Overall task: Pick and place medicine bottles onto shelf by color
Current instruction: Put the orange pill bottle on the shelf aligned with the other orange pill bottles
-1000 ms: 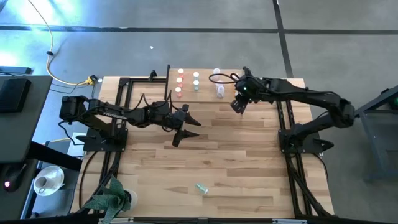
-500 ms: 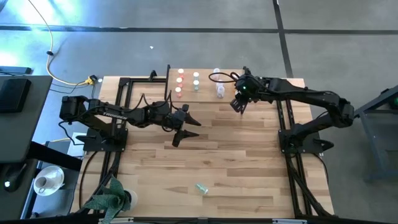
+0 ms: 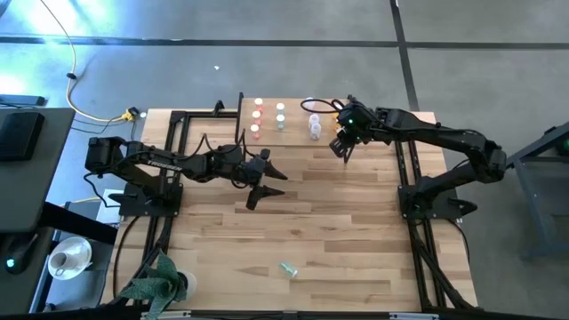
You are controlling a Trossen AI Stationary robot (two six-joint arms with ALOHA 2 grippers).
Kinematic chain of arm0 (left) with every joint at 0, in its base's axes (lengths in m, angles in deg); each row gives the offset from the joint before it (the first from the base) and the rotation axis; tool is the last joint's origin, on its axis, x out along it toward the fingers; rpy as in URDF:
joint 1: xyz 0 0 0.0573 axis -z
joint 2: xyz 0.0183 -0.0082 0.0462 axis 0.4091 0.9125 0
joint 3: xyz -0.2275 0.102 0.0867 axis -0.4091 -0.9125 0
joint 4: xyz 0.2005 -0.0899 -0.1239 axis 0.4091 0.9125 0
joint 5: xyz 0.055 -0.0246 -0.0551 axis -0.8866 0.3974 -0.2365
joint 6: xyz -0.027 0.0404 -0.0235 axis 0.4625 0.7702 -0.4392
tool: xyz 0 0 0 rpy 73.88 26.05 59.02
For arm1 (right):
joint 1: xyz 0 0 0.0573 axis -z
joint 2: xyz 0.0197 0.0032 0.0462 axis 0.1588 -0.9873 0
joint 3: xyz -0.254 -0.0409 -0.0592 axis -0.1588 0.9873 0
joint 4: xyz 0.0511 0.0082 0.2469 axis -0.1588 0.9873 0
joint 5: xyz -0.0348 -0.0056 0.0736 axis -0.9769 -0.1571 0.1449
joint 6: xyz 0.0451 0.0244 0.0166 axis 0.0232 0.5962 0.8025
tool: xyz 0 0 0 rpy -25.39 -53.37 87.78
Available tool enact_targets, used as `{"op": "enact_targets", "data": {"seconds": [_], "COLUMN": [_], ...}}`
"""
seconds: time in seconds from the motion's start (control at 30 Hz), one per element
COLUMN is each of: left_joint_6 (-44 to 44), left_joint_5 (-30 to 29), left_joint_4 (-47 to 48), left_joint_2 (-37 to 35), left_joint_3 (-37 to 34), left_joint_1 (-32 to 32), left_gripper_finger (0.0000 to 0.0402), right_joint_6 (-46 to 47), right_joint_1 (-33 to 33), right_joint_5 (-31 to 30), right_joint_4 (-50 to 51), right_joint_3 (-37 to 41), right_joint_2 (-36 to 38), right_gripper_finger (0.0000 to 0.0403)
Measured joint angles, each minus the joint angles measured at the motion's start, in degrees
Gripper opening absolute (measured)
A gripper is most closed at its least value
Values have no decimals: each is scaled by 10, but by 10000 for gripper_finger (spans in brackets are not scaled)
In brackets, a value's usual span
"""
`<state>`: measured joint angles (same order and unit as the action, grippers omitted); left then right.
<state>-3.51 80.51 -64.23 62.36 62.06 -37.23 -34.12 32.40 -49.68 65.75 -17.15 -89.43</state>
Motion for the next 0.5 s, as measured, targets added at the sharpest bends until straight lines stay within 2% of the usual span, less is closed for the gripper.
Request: {"op": "enact_targets", "data": {"seconds": [0.5], "left_joint_6": [0], "left_joint_5": [0], "left_joint_4": [0], "left_joint_2": [0], "left_joint_3": [0], "left_joint_1": [0], "left_gripper_finger": [227], "right_joint_6": [-4], "right_joint_1": [0], "right_joint_5": [-14], "right_joint_4": [3], "right_joint_3": [0], "right_joint_2": [-1], "right_gripper_finger": [165]}}
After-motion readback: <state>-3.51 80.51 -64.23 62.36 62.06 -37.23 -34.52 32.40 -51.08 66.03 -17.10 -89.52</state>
